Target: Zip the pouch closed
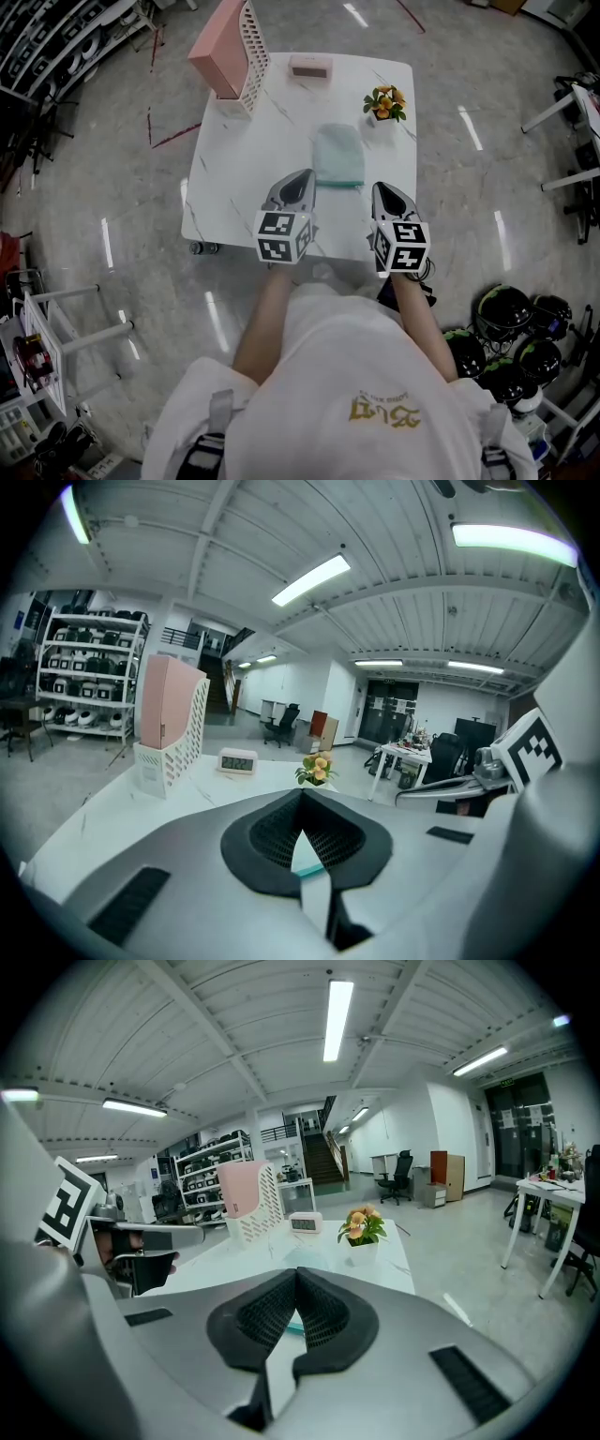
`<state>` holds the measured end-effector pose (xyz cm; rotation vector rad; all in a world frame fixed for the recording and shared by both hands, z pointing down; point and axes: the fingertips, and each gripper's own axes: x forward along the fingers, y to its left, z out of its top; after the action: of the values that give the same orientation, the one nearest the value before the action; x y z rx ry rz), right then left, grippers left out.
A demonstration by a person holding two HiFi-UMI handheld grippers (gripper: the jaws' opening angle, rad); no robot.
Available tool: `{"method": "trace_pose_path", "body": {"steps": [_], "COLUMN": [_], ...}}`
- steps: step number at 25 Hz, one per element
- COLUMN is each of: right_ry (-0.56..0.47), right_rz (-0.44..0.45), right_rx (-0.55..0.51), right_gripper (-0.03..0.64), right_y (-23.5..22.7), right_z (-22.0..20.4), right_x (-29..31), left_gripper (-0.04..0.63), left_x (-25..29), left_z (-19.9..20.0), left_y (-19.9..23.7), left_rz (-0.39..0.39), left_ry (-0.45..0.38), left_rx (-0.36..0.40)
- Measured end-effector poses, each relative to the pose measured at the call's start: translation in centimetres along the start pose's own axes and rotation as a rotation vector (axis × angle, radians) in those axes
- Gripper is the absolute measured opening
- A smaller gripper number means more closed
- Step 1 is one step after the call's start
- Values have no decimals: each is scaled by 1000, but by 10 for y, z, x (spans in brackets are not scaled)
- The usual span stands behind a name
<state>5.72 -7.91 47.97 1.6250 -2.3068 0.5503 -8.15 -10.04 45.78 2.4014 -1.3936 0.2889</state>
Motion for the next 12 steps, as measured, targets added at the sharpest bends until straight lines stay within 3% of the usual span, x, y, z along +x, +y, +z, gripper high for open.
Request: {"method": "trace_pose_path", "body": {"steps": [12], "right_ry": [5], "right_rz": [10], "right_rx": [1], "right_gripper": [12], "right_y": [1], "right_z": [-1], "right_x": [0], "left_gripper": [17], "left_x": [-1], "left_z": [-4], "left_y": [0], "left_rz": [10], "left_ry": [14], "left_rx": [1]}}
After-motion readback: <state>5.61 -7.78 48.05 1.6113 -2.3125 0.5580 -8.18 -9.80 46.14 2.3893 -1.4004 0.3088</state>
